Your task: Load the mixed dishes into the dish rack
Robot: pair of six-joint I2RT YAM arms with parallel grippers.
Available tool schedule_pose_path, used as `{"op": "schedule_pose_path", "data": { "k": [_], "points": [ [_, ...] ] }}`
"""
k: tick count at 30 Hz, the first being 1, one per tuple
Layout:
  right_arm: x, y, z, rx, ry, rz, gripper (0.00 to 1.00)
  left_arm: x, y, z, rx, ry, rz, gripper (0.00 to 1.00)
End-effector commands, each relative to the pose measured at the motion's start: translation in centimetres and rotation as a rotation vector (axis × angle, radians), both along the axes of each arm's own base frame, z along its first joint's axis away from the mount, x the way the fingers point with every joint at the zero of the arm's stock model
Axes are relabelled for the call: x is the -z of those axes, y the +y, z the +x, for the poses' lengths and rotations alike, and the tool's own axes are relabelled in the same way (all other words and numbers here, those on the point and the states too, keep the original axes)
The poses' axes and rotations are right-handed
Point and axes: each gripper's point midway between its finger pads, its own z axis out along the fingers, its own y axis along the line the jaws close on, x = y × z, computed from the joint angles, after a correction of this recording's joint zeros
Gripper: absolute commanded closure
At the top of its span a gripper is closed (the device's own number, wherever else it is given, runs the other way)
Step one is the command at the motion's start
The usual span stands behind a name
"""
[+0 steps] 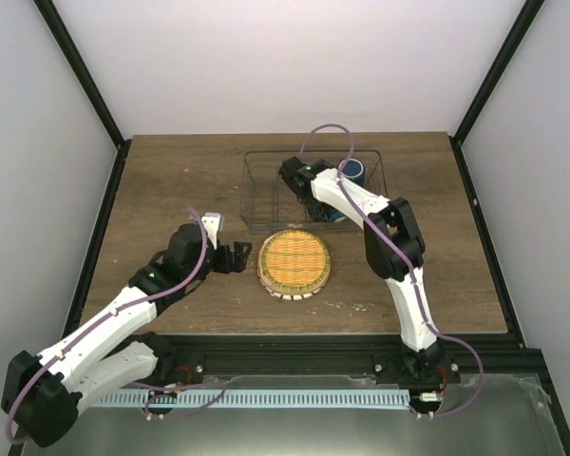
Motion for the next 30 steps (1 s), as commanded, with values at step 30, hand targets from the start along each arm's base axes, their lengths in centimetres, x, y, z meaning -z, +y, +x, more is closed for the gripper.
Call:
{"op": "schedule_pose_path", "data": {
  "k": [30],
  "points": [
    [-0.5,3.1,-0.1,-0.135,0.043,0.106,0.0,-0.2,-0.8,0.4,0.027,0.031,0.008,0.0]
  ]
}}
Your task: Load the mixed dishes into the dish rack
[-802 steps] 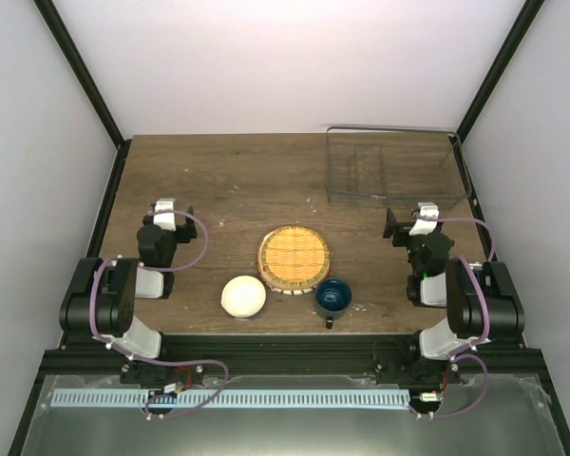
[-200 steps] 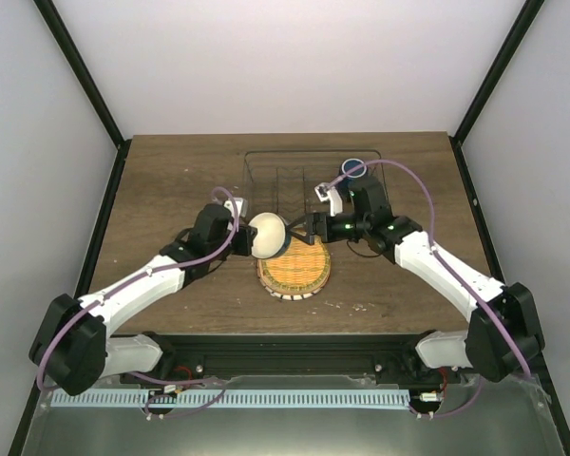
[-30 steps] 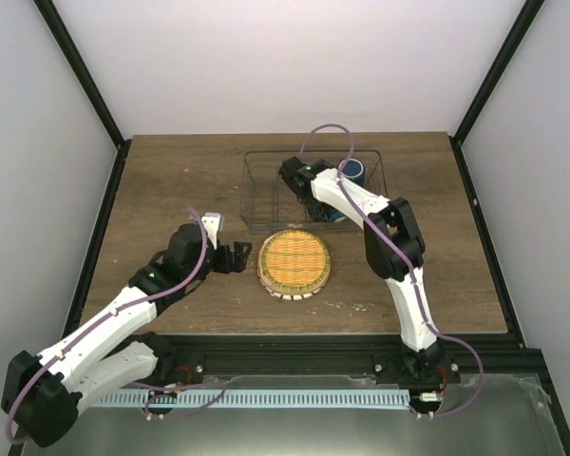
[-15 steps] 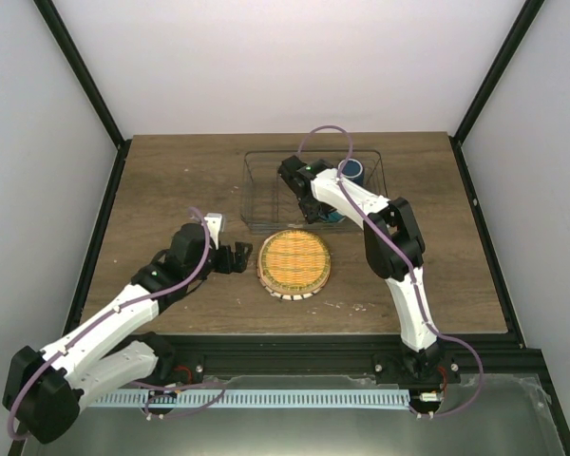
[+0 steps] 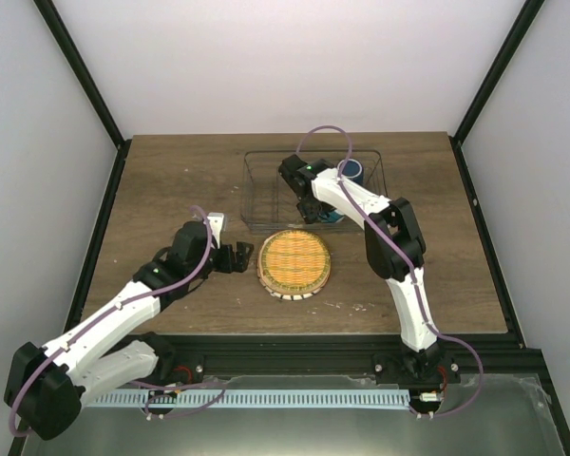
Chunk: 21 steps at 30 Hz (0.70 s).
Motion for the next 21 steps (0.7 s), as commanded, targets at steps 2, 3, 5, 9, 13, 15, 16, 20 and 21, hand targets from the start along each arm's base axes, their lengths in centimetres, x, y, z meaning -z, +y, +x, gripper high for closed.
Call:
{"op": "schedule_pose_path", "data": {
  "k": [2,3,5,9,13,15,16,20,21],
  "points": [
    [-1.2,2.1,-0.4,-0.066,0.002,0.083,0.0,-1.2,-0.4,0.2,0.015,-0.011,-0.015,0.0],
    [-1.4,2.4,-0.4,-0.076,0.002,0.097,0.0,-1.2,-0.4,0.2,0.016,-0.01,-0.015,0.0],
    [-1.6,2.9,-0.6,-0.091,0.002,0.124,0.0,-1.2,-0.4,0.2,0.016,-0.006,-0.014,0.0],
    [-2.0,3.6,-0.8,-0.112,0.006,0.156,0.0,-1.1,-0.4,0.1,0.018,0.002,-0.007,0.0],
    [-2.2,4.1,-1.2,-0.13,0.017,0.17,0.0,-1.1,-0.4,0.1,0.02,0.006,-0.002,0.0],
    [-2.3,4.2,-1.4,-0.136,0.021,0.172,0.0,-1.0,-0.4,0.1,0.022,0.011,0.0,0.0],
    [-2.4,4.2,-1.5,-0.137,0.023,0.173,0.0,-1.0,-0.5,0.1,0.025,0.013,0.001,0.0],
    [-2.9,4.2,-1.8,-0.142,0.022,0.181,0.0,-1.0,-0.6,0.1,0.029,0.018,0.003,0.0],
    [-3.0,4.2,-2.0,-0.144,0.024,0.181,0.0,-1.1,-0.5,0.1,0.029,0.017,0.003,0.0]
  ]
}}
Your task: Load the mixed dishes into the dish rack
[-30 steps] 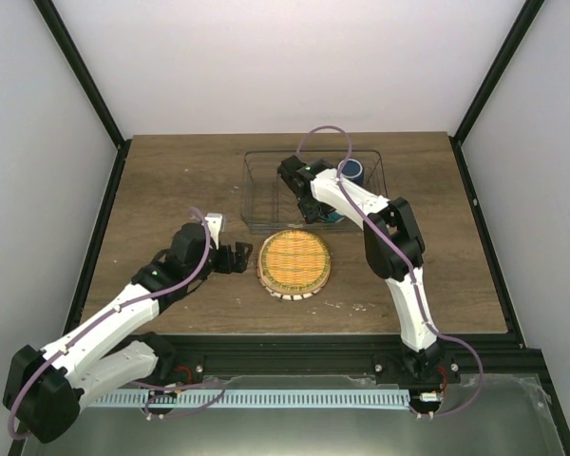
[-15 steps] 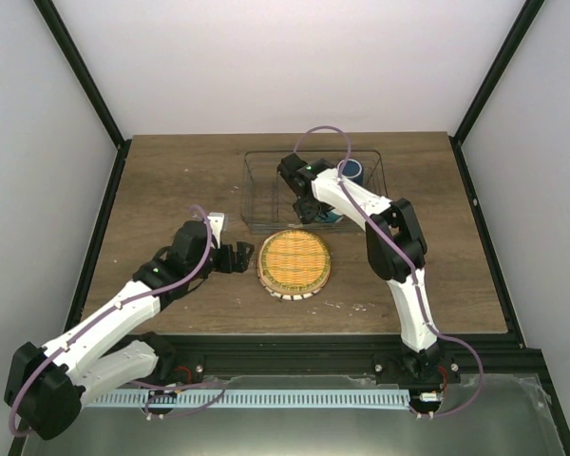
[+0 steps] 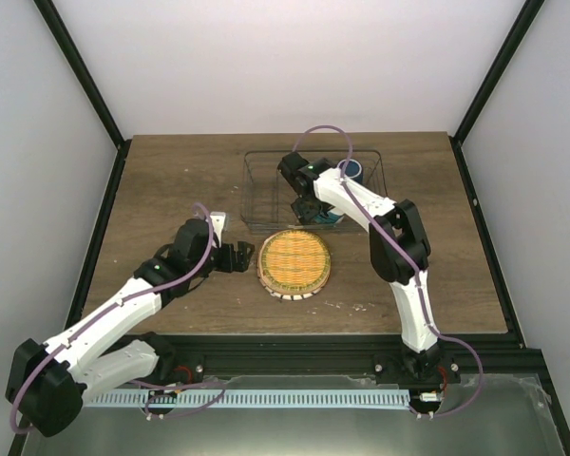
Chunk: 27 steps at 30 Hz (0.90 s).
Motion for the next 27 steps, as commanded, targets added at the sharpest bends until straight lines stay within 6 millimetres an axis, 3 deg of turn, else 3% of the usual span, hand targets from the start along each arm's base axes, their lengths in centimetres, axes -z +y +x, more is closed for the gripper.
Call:
{"op": "schedule_pose_path", "data": {
  "k": [1,10,17,27],
  "points": [
    [-2.4,1.9,-1.4,-0.055,-0.008,0.073,0.0,-1.1,-0.3,0.2,0.017,-0.013,-0.008,0.0],
    [-4.1,2.9,-3.2,-0.103,0.0,0.14,0.0,-1.0,-0.4,0.3,0.017,-0.004,0.002,0.0],
    [-4.0,3.2,-3.9,-0.112,0.005,0.149,0.0,-1.1,-0.5,0.5,0.02,-0.003,0.001,0.0],
    [-8.9,3.2,-4.4,-0.078,-0.14,0.304,0.0,-1.2,-0.5,2.2,0.0,-0.001,0.082,0.0]
  ]
}}
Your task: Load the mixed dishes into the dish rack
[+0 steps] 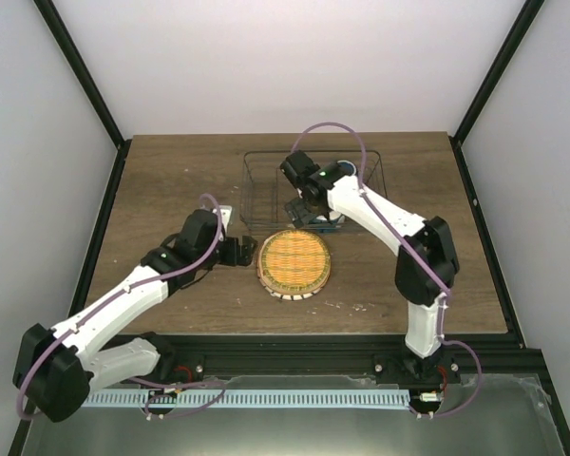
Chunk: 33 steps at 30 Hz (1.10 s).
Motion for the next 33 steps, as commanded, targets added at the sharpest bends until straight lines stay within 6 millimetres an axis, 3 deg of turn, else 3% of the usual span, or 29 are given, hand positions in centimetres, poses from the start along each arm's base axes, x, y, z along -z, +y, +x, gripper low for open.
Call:
{"op": "schedule_pose_path", "data": {
  "k": [1,9,13,16,19,24,26,29,33],
  "points": [
    [-4.4,0.4,-0.7,0.014,-0.114,0.15,0.0,-1.0,0.0,1.6,-0.008,-0.025,0.054,0.0],
    [-5.8,-3.2,-3.1,0.113,-0.197,0.224,0.0,-1.2,-0.4,5.3,-0.008,-0.025,0.163,0.0],
    [-6.4,-4.1,-5.0,0.136,-0.213,0.3,0.0,-1.8,0.0,8.1,-0.03,-0.008,0.203,0.0],
    [-6.4,-4.2,-7.0,0.118,-0.197,0.385,0.0,-2.0,-0.1,8.8,-0.032,0.0,0.231,0.0],
    [-6.0,-4.5,-8.9,0.106,-0.18,0.443,0.01,-1.4,-0.1,7.9,-0.019,0.026,0.22,0.0],
    [-4.2,-4.6,-11.0,0.088,-0.13,0.497,0.09,0.5,-1.3,3.7,0.054,0.07,0.2,0.0],
    [-3.2,-4.6,-11.4,0.094,-0.107,0.507,0.16,1.3,-2.3,1.7,0.097,0.096,0.199,0.01],
    [-1.9,-4.4,-11.8,0.106,-0.078,0.517,0.17,2.3,-4.1,-0.6,0.167,0.136,0.152,0.04],
    [-0.9,-4.4,-12.1,0.122,-0.06,0.533,0.17,3.4,-5.3,-1.5,0.193,0.158,0.116,0.06]
  ]
}}
